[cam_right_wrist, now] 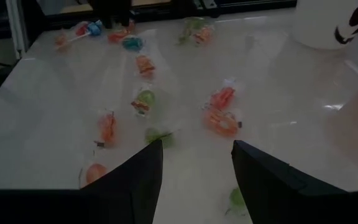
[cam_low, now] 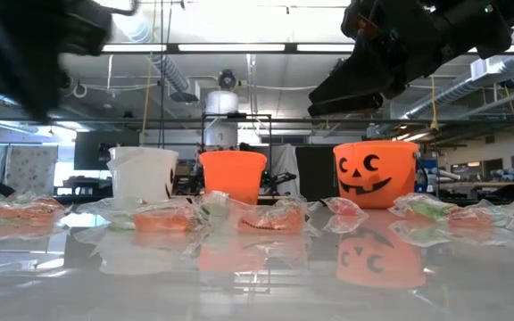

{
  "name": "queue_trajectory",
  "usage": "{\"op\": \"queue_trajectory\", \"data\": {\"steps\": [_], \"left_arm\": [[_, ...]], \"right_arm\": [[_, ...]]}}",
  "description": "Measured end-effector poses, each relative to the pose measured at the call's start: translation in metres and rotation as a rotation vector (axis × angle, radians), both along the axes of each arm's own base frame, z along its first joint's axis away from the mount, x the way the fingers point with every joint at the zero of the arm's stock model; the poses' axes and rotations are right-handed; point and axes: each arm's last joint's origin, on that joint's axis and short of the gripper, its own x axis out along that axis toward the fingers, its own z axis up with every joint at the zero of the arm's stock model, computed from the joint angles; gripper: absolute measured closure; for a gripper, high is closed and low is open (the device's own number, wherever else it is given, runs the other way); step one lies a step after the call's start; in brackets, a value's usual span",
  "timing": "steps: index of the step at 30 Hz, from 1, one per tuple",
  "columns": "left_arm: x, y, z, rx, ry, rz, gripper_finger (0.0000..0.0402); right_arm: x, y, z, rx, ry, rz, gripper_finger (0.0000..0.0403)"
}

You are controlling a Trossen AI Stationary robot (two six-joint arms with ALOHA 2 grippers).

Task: Sort candy by brand, put in halloween buckets
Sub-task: Put the blue lollipop into the left orange bucket

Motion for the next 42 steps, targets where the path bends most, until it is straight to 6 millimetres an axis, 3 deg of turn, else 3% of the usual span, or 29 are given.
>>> {"op": "queue_trajectory", "data": {"steps": [8, 17, 27, 34, 42], "left_arm": [[-0.029, -0.039, -0.008, -0.170, 0.184, 0.011, 0.0255], [-0.059, -0.081, -0.030, -0.239, 0.446, -0.151, 0.0255], [-0.070, -0.093, -0.039, -0.223, 0.488, -0.097, 0.0255], [-0.071, -0.109, -0.056, -0.177, 0.474, -0.387, 0.0255], [-0.069, -0.114, -0.074, -0.093, 0.487, -0.605, 0.0255]], "right_arm": [[0.000, 0.000, 0.000, 0.007, 0.002, 0.013, 0.0198], [0.000, 0.001, 0.000, 0.008, 0.002, 0.014, 0.0198], [0.000, 0.001, 0.000, 0.009, 0.001, 0.016, 0.0198], [0.000, 0.001, 0.000, 0.009, 0.001, 0.016, 0.0198], [0.000, 0.001, 0.000, 0.006, -0.003, 0.009, 0.0198]]}}
